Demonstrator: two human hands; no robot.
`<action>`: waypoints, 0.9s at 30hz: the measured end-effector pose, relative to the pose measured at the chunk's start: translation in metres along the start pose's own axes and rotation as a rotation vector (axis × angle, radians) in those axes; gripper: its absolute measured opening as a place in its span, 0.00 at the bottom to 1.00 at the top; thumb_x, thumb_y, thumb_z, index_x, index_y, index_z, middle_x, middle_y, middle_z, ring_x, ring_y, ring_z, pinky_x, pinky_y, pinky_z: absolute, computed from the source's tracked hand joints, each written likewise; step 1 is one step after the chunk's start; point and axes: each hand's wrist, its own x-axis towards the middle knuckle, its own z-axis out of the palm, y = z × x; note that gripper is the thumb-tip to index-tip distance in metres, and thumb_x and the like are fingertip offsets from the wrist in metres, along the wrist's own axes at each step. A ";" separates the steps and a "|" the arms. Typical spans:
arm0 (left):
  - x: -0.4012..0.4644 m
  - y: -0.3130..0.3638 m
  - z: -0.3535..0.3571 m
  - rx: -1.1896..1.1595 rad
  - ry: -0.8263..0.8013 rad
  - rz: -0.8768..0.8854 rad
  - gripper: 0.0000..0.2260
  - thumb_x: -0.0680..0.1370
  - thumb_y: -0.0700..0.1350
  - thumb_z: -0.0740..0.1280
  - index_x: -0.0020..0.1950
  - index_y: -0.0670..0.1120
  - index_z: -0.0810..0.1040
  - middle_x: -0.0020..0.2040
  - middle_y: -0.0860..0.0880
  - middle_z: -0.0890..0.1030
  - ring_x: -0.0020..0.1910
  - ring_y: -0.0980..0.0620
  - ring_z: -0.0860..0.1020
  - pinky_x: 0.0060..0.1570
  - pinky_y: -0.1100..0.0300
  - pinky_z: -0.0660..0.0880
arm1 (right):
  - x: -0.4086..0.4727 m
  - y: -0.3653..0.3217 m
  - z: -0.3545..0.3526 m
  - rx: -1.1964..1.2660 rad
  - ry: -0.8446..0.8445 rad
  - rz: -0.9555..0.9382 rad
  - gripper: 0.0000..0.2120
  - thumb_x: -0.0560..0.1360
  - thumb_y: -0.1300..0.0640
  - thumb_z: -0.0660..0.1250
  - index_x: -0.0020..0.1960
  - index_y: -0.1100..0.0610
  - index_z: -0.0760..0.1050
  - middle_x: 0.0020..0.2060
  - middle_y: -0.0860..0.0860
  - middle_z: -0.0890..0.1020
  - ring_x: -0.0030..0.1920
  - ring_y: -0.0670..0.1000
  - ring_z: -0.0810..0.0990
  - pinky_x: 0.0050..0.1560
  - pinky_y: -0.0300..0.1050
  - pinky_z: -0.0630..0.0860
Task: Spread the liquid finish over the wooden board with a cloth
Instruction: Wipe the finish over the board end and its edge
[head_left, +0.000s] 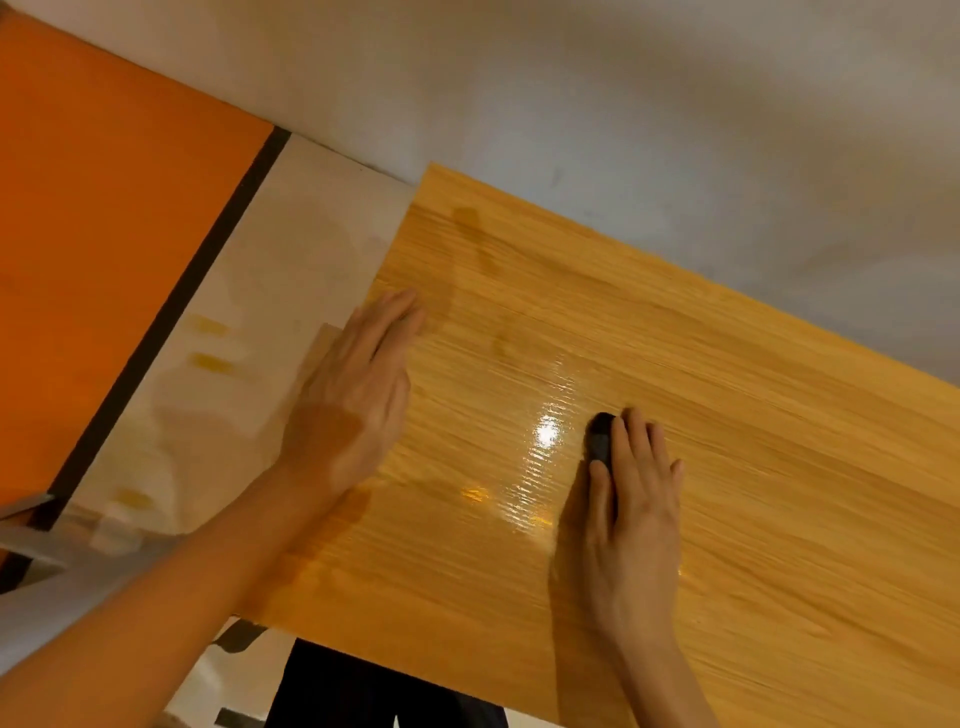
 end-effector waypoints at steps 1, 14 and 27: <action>0.000 0.001 0.000 -0.006 0.009 0.017 0.22 0.83 0.37 0.55 0.78 0.39 0.68 0.78 0.42 0.69 0.78 0.44 0.67 0.77 0.42 0.64 | 0.001 -0.012 0.008 0.009 0.020 0.015 0.23 0.83 0.50 0.49 0.76 0.56 0.60 0.76 0.47 0.58 0.78 0.46 0.50 0.78 0.49 0.46; 0.002 0.005 -0.004 0.013 -0.079 -0.041 0.23 0.84 0.39 0.54 0.80 0.40 0.64 0.81 0.45 0.64 0.81 0.48 0.61 0.77 0.47 0.64 | 0.040 -0.026 0.010 -0.021 0.017 0.037 0.23 0.83 0.52 0.51 0.76 0.57 0.62 0.76 0.46 0.60 0.78 0.46 0.52 0.77 0.53 0.50; 0.008 0.010 -0.011 0.046 -0.174 -0.101 0.24 0.84 0.42 0.52 0.81 0.41 0.61 0.82 0.45 0.62 0.81 0.49 0.61 0.81 0.57 0.50 | 0.075 -0.107 0.055 -0.050 -0.082 -0.235 0.21 0.84 0.53 0.52 0.77 0.54 0.60 0.77 0.49 0.60 0.78 0.47 0.51 0.78 0.49 0.47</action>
